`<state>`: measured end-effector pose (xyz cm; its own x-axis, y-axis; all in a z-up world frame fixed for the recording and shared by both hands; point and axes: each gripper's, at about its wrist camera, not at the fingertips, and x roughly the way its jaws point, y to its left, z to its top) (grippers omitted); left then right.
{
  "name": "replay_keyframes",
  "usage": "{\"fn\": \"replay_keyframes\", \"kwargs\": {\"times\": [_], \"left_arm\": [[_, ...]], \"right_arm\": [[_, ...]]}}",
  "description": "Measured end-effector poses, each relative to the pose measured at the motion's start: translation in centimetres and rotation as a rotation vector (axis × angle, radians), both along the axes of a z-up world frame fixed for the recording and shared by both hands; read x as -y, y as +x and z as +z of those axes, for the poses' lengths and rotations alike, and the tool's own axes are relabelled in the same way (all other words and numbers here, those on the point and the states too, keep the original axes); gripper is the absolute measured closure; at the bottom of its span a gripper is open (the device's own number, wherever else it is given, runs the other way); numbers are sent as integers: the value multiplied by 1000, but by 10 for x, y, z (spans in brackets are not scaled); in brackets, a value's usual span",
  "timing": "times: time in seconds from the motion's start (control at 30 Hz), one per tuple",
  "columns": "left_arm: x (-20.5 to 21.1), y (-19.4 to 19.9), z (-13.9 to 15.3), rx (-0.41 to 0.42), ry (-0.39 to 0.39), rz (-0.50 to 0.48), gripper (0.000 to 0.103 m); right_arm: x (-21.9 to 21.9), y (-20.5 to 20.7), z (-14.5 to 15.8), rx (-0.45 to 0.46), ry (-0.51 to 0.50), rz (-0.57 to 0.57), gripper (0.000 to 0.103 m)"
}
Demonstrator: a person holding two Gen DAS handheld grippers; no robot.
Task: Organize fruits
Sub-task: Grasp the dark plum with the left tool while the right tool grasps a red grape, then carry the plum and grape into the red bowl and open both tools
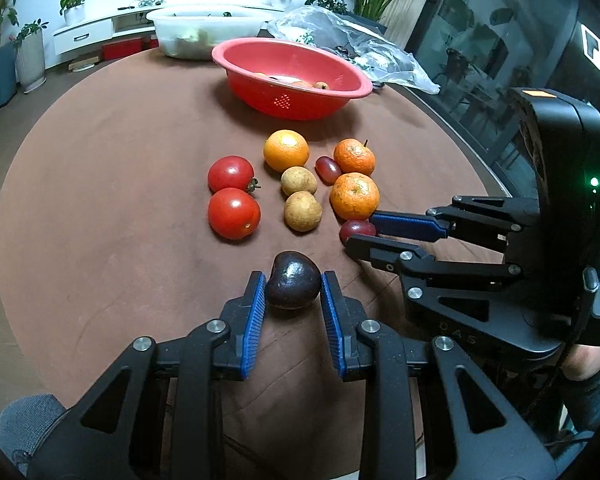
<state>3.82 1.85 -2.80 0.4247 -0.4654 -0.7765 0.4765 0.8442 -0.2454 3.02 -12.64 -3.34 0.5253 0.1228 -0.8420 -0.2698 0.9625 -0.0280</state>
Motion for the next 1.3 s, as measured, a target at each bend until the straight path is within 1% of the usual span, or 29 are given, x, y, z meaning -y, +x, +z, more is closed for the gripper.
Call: {"fn": "replay_keyframes", "kwargs": {"times": [0.1,0.37,0.5,0.6,0.7,0.8,0.93,1.03,1.13,1.23,1.3], "left_arm": [[-1,0,0,1,-4,7,77],[-5,1,4,6,-13,21,77],[-6,8,11,10,-24,29,77],[-3,19,24,31,-23,29,77],[6,32,42,76,-20,20,77],[23,57,64,133,-7,6,77],[50,96,78,175,21,-17,77],[70,129,77,185,53,-28,77],[84,165,72,182,88,-24,77],[99,197,58,163,137,-28,77],[104,209,50,155,147,-37,77]], "right_arm": [[2,-2,0,-9,18,-5,78],[17,-13,10,-30,128,-29,78],[33,-16,24,-15,214,-49,78],[49,-10,37,11,264,-70,78],[72,3,52,52,277,-109,78],[94,23,71,96,296,-143,78],[111,62,86,132,289,-161,78],[114,93,87,129,287,-156,78],[112,125,80,115,272,-144,78],[110,149,73,108,245,-138,78],[108,163,63,91,233,-145,78]]}}
